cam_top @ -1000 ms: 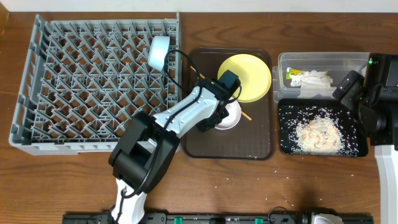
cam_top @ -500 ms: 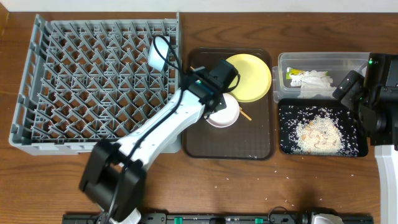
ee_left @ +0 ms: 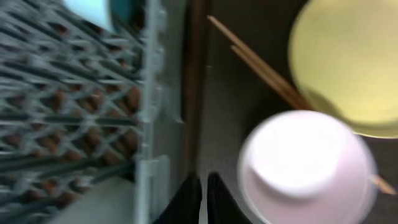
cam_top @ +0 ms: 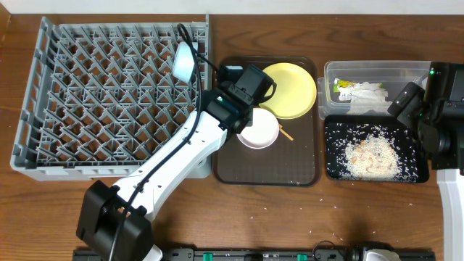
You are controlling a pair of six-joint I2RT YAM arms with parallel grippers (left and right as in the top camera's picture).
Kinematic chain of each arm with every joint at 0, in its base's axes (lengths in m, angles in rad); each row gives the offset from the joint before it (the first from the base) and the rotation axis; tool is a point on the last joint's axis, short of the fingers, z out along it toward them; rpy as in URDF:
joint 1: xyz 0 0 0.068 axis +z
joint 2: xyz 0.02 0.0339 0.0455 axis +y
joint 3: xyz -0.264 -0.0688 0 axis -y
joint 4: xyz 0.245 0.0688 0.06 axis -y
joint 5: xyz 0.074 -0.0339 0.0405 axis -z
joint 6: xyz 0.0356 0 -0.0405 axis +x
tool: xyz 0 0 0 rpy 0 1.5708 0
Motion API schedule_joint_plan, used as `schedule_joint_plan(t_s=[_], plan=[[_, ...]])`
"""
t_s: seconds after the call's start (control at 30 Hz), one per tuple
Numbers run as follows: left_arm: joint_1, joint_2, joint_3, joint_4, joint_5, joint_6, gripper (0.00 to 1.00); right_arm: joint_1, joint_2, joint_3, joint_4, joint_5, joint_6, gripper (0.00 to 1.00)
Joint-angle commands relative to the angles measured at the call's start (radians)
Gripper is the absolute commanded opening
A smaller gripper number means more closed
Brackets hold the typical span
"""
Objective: Sort waste into correct bins and load items into the dishwasher
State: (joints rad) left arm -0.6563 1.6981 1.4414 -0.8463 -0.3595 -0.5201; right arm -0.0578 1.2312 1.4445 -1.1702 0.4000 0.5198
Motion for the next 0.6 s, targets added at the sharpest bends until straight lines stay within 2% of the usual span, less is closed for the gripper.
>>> schedule_joint_plan(t_s=[0.0,0.03,0.1,0.17,0.23,0.3,0.33,0.37,0.4,0.43,0.57], plan=[[0.005,-0.013,0.003,-0.017,-0.25,0.076,0.07,-0.003,-0.001,0.005,-0.001,0.01,0.018,0.99],[0.005,-0.013,0.003,-0.011,-0.288,0.105,0.07,-0.003,0.0,0.005,-0.001,0.01,0.018,0.99],[0.005,-0.013,0.003,0.006,-0.27,0.15,0.07,-0.003,0.0,0.005,-0.001,0.01,0.018,0.99],[0.005,-0.013,0.002,0.016,-0.155,0.135,0.07,-0.003,-0.001,0.005,-0.001,0.01,0.018,0.99],[0.005,-0.005,0.002,0.021,-0.008,0.071,0.08,-0.003,-0.001,0.005,-0.001,0.01,0.018,0.99],[0.005,0.014,0.002,0.022,0.134,-0.037,0.17,-0.003,-0.001,0.005,-0.001,0.01,0.018,0.99],[0.005,0.028,0.002,0.022,0.188,-0.091,0.32,-0.003,-0.001,0.005,-0.001,0.01,0.018,0.99],[0.005,0.039,0.002,0.022,0.219,-0.123,0.41,-0.003,-0.001,0.005,-0.001,0.01,0.018,0.99],[0.005,0.056,0.002,0.022,0.252,-0.159,0.46,-0.003,-0.001,0.005,-0.001,0.01,0.018,0.99],[0.005,0.087,0.002,0.021,0.289,-0.204,0.5,-0.003,-0.001,0.005,-0.001,0.01,0.018,0.99],[0.005,0.147,0.002,0.02,0.338,-0.268,0.52,-0.003,-0.001,0.005,-0.001,0.01,0.018,0.99]])
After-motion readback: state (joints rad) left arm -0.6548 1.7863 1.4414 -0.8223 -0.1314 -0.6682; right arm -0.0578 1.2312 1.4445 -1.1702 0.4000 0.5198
